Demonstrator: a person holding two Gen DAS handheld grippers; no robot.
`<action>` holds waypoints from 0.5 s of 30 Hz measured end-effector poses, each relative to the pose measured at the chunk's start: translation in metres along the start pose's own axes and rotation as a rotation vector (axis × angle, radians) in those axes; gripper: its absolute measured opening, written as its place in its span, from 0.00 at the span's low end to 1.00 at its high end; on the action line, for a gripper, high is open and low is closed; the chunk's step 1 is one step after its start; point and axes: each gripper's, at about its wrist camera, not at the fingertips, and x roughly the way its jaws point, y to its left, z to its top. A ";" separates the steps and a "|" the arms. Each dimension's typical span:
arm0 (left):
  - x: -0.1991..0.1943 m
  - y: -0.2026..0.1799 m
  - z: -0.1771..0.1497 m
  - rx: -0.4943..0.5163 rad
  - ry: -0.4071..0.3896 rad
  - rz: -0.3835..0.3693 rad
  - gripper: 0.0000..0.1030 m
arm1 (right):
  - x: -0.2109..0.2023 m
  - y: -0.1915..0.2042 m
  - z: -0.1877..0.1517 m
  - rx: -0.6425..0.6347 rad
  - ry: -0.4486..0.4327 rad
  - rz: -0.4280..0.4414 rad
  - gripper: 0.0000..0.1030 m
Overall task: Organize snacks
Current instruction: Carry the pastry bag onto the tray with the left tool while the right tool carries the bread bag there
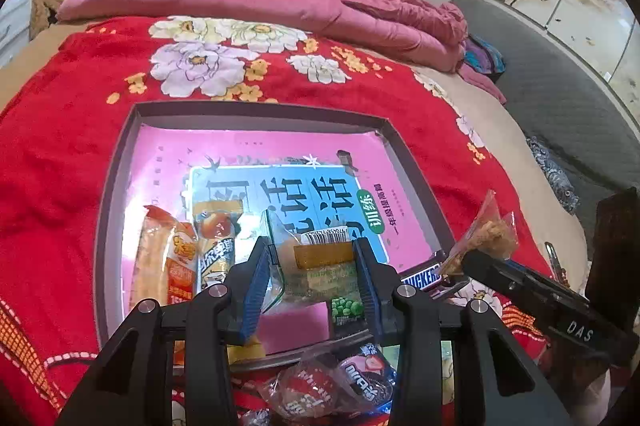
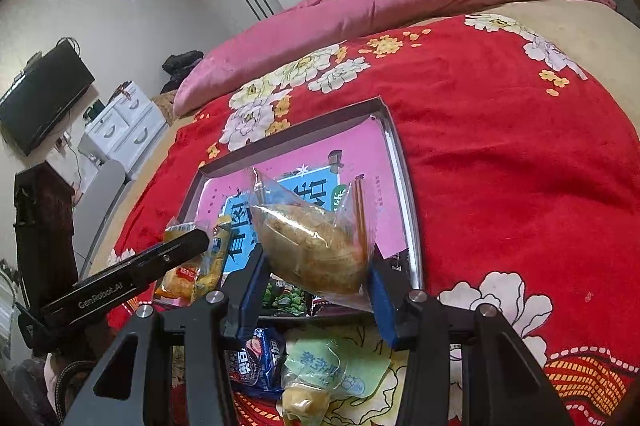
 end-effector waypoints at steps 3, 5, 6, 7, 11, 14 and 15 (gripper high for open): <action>0.005 -0.001 -0.001 0.008 0.012 0.007 0.42 | 0.007 0.003 -0.002 -0.020 0.019 -0.007 0.46; 0.009 -0.001 -0.003 0.013 0.022 0.012 0.42 | 0.011 0.004 -0.003 -0.030 0.031 -0.006 0.46; 0.010 0.000 -0.004 0.013 0.027 0.012 0.42 | 0.012 0.005 -0.004 -0.034 0.035 -0.006 0.46; 0.012 0.000 -0.005 0.012 0.031 0.014 0.42 | 0.013 0.006 -0.005 -0.040 0.040 -0.005 0.46; 0.015 0.003 -0.007 0.008 0.042 0.018 0.42 | 0.019 0.011 -0.008 -0.069 0.055 -0.003 0.46; 0.019 0.004 -0.008 0.005 0.052 0.021 0.42 | 0.022 0.015 -0.011 -0.098 0.062 -0.007 0.46; 0.019 0.005 -0.009 0.005 0.054 0.022 0.42 | 0.024 0.017 -0.012 -0.112 0.065 -0.012 0.46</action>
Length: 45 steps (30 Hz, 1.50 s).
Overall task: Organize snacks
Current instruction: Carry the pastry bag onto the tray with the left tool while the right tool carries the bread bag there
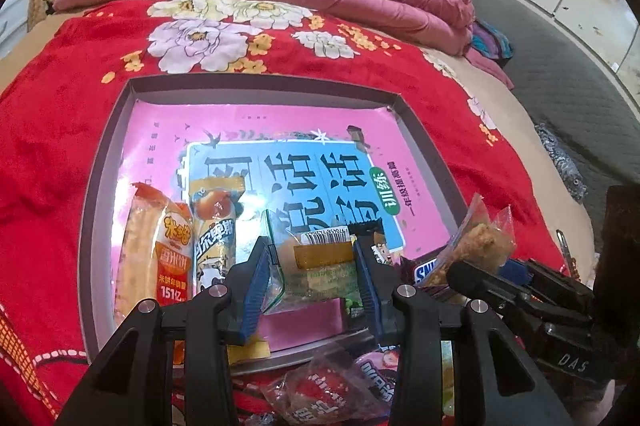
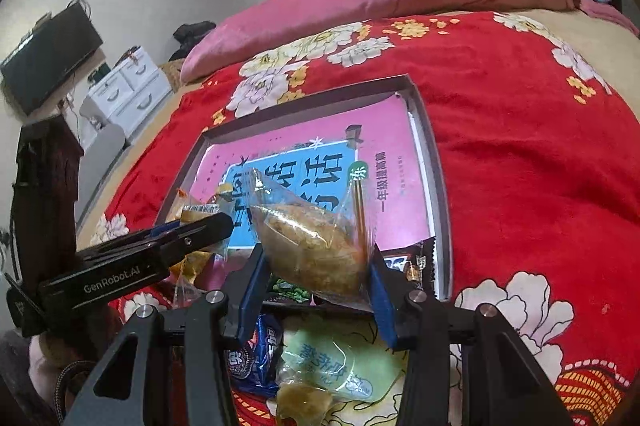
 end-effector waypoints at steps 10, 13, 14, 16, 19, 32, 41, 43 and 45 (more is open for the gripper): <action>0.007 -0.002 -0.004 0.008 0.023 0.006 0.42 | 0.014 0.012 -0.005 -0.080 0.031 -0.008 0.46; 0.009 -0.001 -0.005 0.006 0.028 0.009 0.42 | 0.015 0.014 -0.006 -0.094 0.035 -0.009 0.46; 0.010 0.000 -0.005 0.005 0.030 0.010 0.42 | 0.016 0.015 -0.006 -0.097 0.037 -0.009 0.46; 0.012 0.000 -0.006 0.004 0.036 0.011 0.42 | 0.017 0.016 -0.007 -0.106 0.041 -0.015 0.46; 0.013 0.000 -0.007 0.005 0.040 0.014 0.42 | 0.020 0.019 -0.009 -0.122 0.047 -0.024 0.46; 0.019 0.000 -0.011 0.002 0.059 0.016 0.42 | 0.022 0.014 -0.011 -0.105 0.044 -0.023 0.47; 0.021 0.000 -0.011 -0.004 0.069 0.021 0.42 | 0.018 0.007 -0.012 -0.082 0.040 -0.013 0.51; 0.022 -0.001 -0.011 -0.005 0.071 0.021 0.42 | 0.017 0.006 -0.012 -0.077 0.039 -0.014 0.51; 0.022 -0.001 -0.011 -0.004 0.073 0.022 0.42 | 0.016 0.005 -0.012 -0.077 0.037 -0.014 0.52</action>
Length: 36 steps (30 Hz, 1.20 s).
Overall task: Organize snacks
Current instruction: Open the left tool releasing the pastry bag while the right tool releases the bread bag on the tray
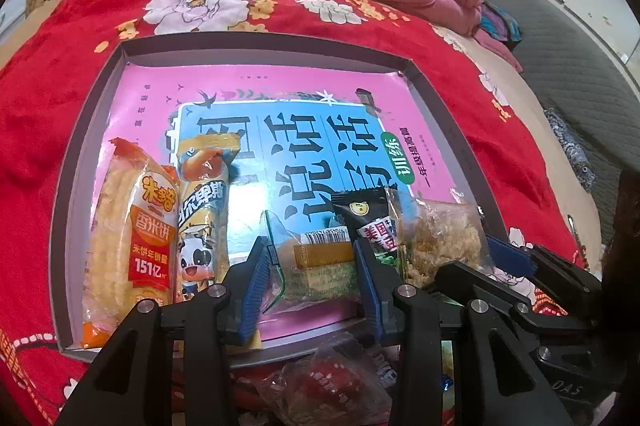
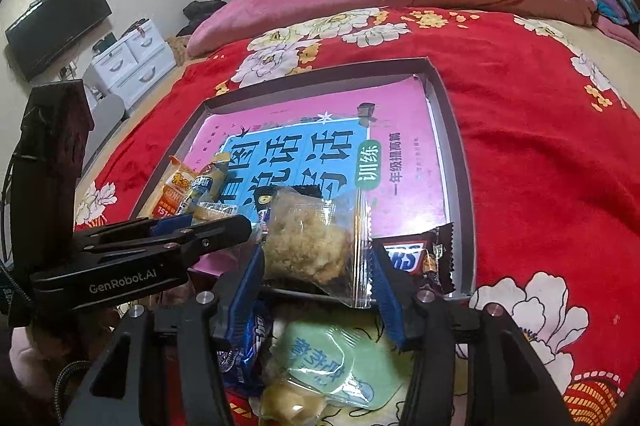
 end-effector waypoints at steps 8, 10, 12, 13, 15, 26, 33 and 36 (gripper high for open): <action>0.000 0.002 -0.001 -0.011 0.007 -0.003 0.43 | -0.001 0.000 0.000 -0.002 -0.001 -0.001 0.54; 0.000 0.002 -0.001 -0.013 0.009 -0.003 0.43 | -0.002 -0.001 -0.001 -0.003 -0.001 -0.002 0.54; 0.000 0.002 -0.002 -0.013 0.011 -0.004 0.43 | -0.003 0.000 -0.001 -0.002 -0.002 -0.003 0.54; 0.000 0.002 -0.002 -0.013 0.012 -0.003 0.43 | -0.003 0.001 -0.001 -0.002 -0.002 -0.004 0.54; 0.000 0.001 -0.002 -0.013 0.014 -0.001 0.44 | -0.005 0.000 -0.002 0.000 -0.004 -0.006 0.55; -0.002 -0.001 -0.003 -0.006 0.026 0.000 0.54 | -0.007 -0.001 -0.002 -0.001 -0.007 -0.013 0.56; -0.005 0.002 -0.002 -0.020 0.025 -0.003 0.58 | -0.008 -0.001 -0.001 -0.001 -0.012 -0.019 0.56; -0.007 0.003 -0.002 -0.024 0.020 -0.006 0.59 | -0.009 -0.001 -0.001 0.002 -0.014 -0.022 0.56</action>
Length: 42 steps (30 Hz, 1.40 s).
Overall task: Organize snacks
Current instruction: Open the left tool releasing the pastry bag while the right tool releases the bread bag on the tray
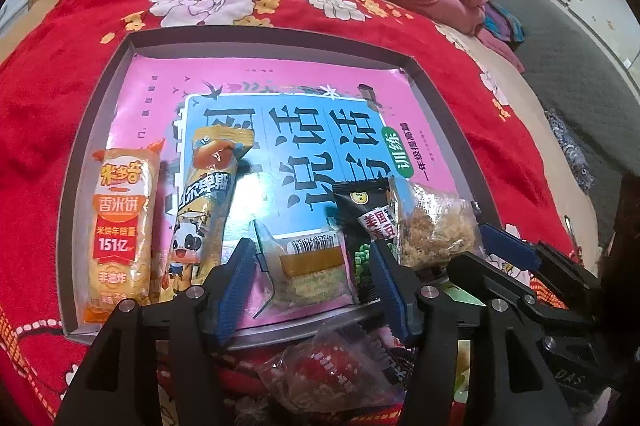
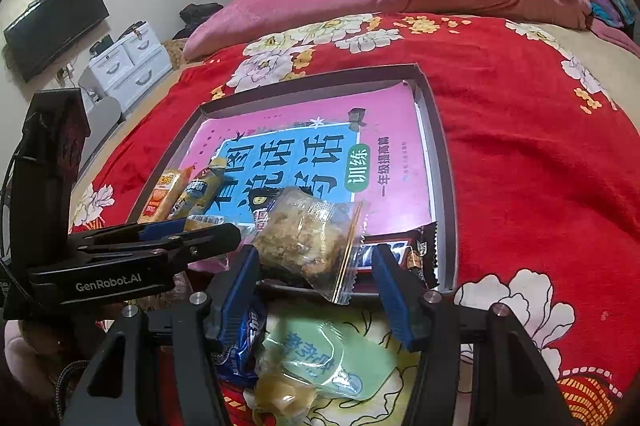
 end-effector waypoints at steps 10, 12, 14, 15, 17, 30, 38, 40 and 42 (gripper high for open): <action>-0.012 -0.003 0.001 0.007 -0.024 -0.016 0.63 | -0.003 -0.008 0.001 0.018 -0.006 -0.024 0.57; -0.014 -0.003 0.001 0.010 -0.028 -0.015 0.64 | -0.003 -0.010 0.001 0.022 -0.002 -0.037 0.57; -0.015 -0.002 0.001 0.008 -0.029 -0.012 0.64 | -0.003 -0.012 0.000 0.024 0.001 -0.045 0.58; -0.016 -0.002 0.000 0.006 -0.030 -0.012 0.65 | -0.003 -0.012 0.000 0.023 0.000 -0.050 0.58; -0.017 0.000 0.000 0.001 -0.032 -0.007 0.65 | -0.003 -0.012 0.000 0.022 0.000 -0.054 0.58; -0.026 0.008 0.000 -0.018 -0.052 0.006 0.66 | -0.012 -0.015 0.003 0.044 -0.045 -0.025 0.61; -0.040 0.010 0.000 -0.018 -0.077 0.005 0.66 | -0.020 -0.010 0.007 0.032 -0.089 0.004 0.63; -0.043 0.011 -0.002 -0.017 -0.084 0.008 0.66 | -0.022 -0.008 0.007 0.026 -0.096 0.006 0.64; -0.047 0.012 -0.004 -0.018 -0.091 0.014 0.66 | -0.024 -0.007 0.008 0.020 -0.105 0.008 0.65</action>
